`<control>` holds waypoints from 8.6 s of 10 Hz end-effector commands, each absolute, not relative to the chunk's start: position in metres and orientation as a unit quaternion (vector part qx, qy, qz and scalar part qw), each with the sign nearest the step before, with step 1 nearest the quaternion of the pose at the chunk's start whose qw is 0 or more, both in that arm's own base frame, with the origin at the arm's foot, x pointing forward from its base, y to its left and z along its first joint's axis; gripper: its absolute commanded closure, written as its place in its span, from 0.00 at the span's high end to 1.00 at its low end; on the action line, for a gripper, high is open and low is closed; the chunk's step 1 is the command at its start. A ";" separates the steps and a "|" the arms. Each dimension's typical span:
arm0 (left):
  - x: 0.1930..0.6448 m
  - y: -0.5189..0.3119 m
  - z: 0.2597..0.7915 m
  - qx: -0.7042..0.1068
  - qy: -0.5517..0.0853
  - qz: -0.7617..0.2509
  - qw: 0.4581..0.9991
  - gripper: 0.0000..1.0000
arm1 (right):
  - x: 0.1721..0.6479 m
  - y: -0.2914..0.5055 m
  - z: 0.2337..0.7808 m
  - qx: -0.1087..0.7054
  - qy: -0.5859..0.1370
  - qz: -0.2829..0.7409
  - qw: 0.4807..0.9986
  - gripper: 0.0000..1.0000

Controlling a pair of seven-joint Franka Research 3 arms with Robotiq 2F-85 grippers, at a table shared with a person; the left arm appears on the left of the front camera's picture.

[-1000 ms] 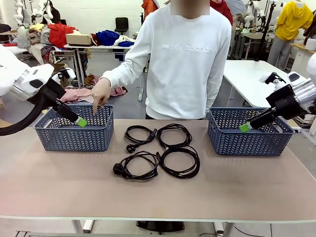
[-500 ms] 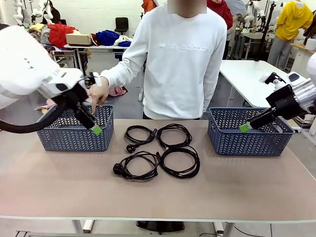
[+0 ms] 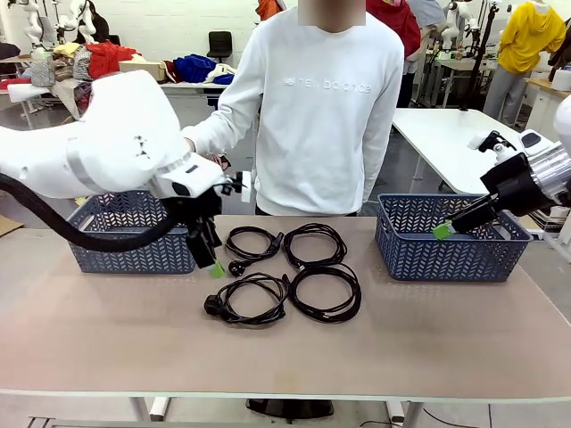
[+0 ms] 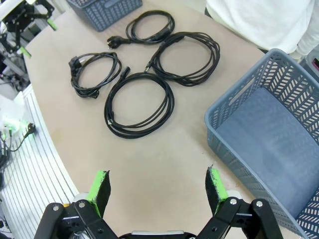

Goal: Organize the cables according to human instructions.
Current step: Pick up a bundle of cables and place it in the basket indicated by the human.

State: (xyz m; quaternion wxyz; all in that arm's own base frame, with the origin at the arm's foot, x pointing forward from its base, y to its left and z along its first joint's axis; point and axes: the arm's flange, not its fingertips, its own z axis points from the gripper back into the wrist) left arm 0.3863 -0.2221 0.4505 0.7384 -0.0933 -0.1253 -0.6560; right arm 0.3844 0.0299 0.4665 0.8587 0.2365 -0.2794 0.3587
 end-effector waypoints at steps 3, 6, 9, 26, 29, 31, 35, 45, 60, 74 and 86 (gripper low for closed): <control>0.374 -0.243 0.422 -0.064 -0.115 -0.692 0.710 1.00 | 0.388 0.028 0.466 0.245 -0.290 0.367 0.849 1.00; 0.366 -0.247 0.410 -0.061 -0.120 -0.701 0.701 1.00 | 0.388 0.028 0.466 0.245 -0.290 0.367 0.849 1.00; 0.370 -0.251 0.417 -0.071 -0.111 -0.689 0.713 1.00 | 0.388 0.028 0.466 0.245 -0.290 0.367 0.849 1.00; 0.381 -0.303 0.330 -0.021 -0.042 -0.732 0.680 1.00 | 0.388 0.028 0.466 0.245 -0.290 0.367 0.849 1.00; 0.384 -0.303 0.320 -0.011 -0.033 -0.732 0.680 1.00 | 0.388 0.028 0.466 0.245 -0.290 0.367 0.849 1.00; 0.385 -0.304 0.317 -0.013 -0.032 -0.732 0.680 1.00 | 0.388 0.028 0.466 0.245 -0.290 0.367 0.849 1.00; 0.389 -0.304 0.312 -0.010 -0.025 -0.730 0.683 0.87 | 0.388 0.028 0.466 0.245 -0.290 0.367 0.849 1.00; 0.385 -0.302 0.322 -0.012 -0.026 -0.730 0.683 0.01 | 0.388 0.028 0.466 0.245 -0.290 0.367 0.849 1.00; 0.444 -0.242 0.499 0.043 -0.114 -0.674 0.728 0.00 | 0.388 0.028 0.466 0.245 -0.290 0.367 0.849 1.00; 0.480 -0.159 0.503 0.041 -0.140 -0.641 0.753 0.15 | 0.388 0.028 0.466 0.245 -0.290 0.367 0.849 1.00; 0.552 -0.094 0.454 0.087 -0.108 -0.653 0.744 0.15 | 0.388 0.028 0.466 0.245 -0.290 0.367 0.849 1.00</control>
